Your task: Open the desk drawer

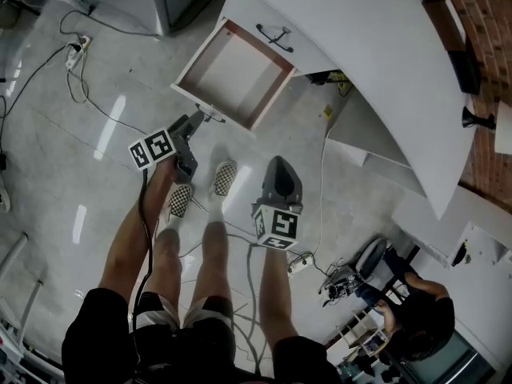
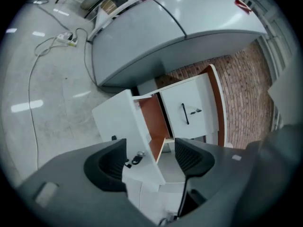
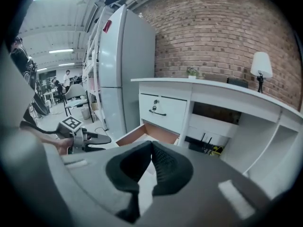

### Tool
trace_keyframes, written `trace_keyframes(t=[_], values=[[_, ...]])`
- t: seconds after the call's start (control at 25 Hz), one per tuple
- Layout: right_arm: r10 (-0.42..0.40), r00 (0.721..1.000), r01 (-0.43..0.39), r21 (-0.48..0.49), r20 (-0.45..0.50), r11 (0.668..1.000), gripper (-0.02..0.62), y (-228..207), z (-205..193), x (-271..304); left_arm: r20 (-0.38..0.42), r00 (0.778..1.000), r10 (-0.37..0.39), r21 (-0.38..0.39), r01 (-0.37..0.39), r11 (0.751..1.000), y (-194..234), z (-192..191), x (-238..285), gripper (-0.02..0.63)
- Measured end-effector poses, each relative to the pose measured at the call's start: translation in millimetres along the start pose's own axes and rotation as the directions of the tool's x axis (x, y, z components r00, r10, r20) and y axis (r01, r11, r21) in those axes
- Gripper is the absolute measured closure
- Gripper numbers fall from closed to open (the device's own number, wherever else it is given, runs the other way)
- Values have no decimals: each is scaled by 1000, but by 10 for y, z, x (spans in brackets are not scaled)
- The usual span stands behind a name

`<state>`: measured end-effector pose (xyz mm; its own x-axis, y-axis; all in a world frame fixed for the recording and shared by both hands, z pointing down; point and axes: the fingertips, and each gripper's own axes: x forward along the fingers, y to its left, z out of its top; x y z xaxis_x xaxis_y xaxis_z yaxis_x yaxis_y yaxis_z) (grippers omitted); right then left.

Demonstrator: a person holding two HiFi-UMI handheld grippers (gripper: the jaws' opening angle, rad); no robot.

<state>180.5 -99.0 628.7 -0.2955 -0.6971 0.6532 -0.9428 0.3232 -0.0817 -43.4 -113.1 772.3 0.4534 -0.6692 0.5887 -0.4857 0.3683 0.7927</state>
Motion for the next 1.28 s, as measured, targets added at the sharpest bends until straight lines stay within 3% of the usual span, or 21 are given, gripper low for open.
trace_keyframes(t=[0.24, 0.4, 0.52, 0.72, 0.8, 1.0, 1.28], values=[[-33, 998, 32, 8, 54, 999, 591, -67, 627, -241, -9, 1000, -27, 237, 28, 971, -923, 405, -332, 309], [-42, 996, 41, 18, 79, 999, 591, -119, 1109, -482, 13, 998, -55, 382, 46, 923, -1669, 691, -614, 370], [-58, 991, 55, 29, 117, 998, 591, -199, 1509, -672, 47, 996, -75, 535, 38, 844, -2308, 942, -811, 428], [-71, 974, 69, 18, 217, 997, 590, -301, 2223, -1048, 101, 984, -145, 734, 25, 679, -3345, 1138, -1210, 534], [-75, 966, 75, 12, 249, 997, 591, -332, 2480, -1261, 122, 977, -173, 775, 14, 631, -3694, 1126, -1414, 572], [-90, 934, 89, 20, 346, 996, 591, -383, 3070, -1745, 151, 957, -247, 868, -9, 497, -4501, 1107, -1799, 591], [-105, 897, 103, 28, 429, 994, 591, -359, 3523, -2435, 146, 937, -317, 946, -38, 321, -5285, 875, -2390, 595]])
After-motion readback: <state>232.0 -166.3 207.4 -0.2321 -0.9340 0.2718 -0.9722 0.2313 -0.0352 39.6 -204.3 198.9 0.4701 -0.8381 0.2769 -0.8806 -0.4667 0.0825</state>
